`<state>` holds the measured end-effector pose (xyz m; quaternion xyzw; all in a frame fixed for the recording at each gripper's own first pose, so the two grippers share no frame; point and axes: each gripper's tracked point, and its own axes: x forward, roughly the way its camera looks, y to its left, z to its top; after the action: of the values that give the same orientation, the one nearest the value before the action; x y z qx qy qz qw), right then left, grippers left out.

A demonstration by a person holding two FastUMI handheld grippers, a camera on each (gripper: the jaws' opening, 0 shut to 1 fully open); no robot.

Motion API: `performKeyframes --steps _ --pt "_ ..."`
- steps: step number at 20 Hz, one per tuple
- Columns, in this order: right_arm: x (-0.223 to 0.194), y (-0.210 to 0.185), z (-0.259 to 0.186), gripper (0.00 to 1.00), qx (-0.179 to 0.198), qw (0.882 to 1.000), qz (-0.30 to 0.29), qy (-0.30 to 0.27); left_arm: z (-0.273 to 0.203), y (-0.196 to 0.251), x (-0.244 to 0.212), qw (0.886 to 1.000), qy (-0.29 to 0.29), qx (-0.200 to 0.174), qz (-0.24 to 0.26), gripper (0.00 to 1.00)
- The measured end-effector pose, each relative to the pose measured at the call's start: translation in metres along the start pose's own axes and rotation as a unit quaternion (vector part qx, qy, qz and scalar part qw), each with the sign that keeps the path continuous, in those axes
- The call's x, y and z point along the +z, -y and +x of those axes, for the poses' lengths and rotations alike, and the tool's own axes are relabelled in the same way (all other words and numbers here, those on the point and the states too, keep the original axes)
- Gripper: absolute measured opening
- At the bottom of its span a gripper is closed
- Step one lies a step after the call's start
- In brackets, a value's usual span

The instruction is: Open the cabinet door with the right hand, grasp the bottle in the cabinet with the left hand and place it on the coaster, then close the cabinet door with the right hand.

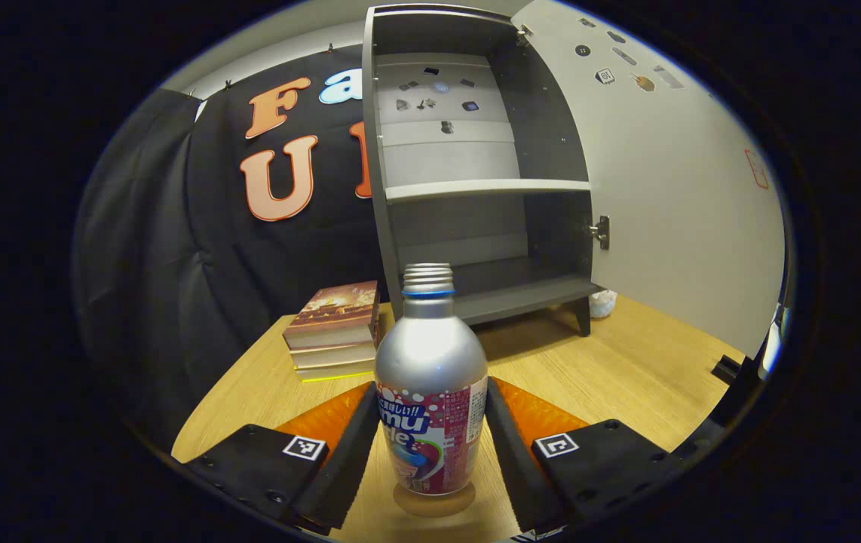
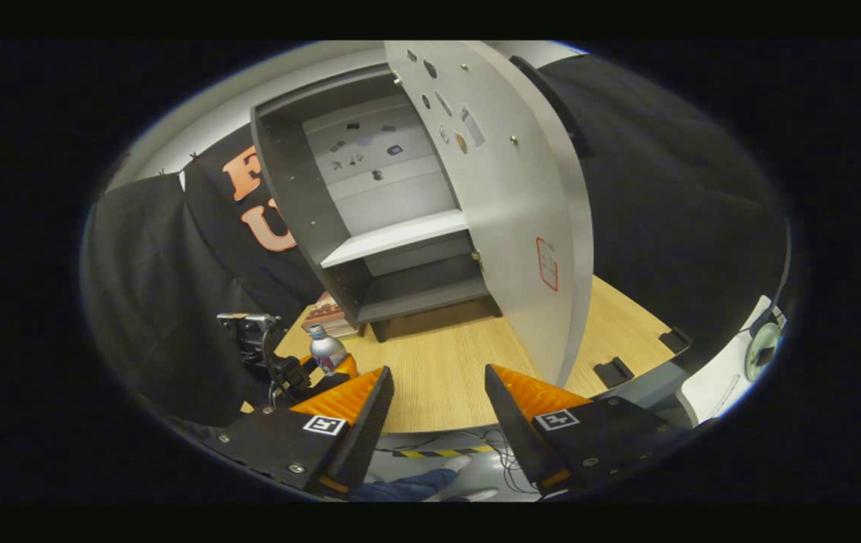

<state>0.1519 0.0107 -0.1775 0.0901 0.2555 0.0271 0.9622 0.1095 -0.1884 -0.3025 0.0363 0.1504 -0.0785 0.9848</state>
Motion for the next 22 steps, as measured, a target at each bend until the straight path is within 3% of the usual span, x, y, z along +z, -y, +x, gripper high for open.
performKeyframes --steps 3,9,22 --pt "-0.015 -0.002 0.006 0.76 0.001 0.999 -0.013 -0.036 0.01 -0.004 -0.021 1.0 -0.02 0.007 -0.015 0.86" --pt "-0.028 0.002 0.015 0.76 0.002 0.998 -0.012 -0.055 0.013 -0.003 -0.043 0.999 -0.031 0.005 -0.014 0.86" --pt "-0.038 -0.003 0.014 0.76 0.006 0.998 -0.004 -0.067 -0.017 -0.008 -0.055 0.999 -0.036 0.003 -0.015 0.86"
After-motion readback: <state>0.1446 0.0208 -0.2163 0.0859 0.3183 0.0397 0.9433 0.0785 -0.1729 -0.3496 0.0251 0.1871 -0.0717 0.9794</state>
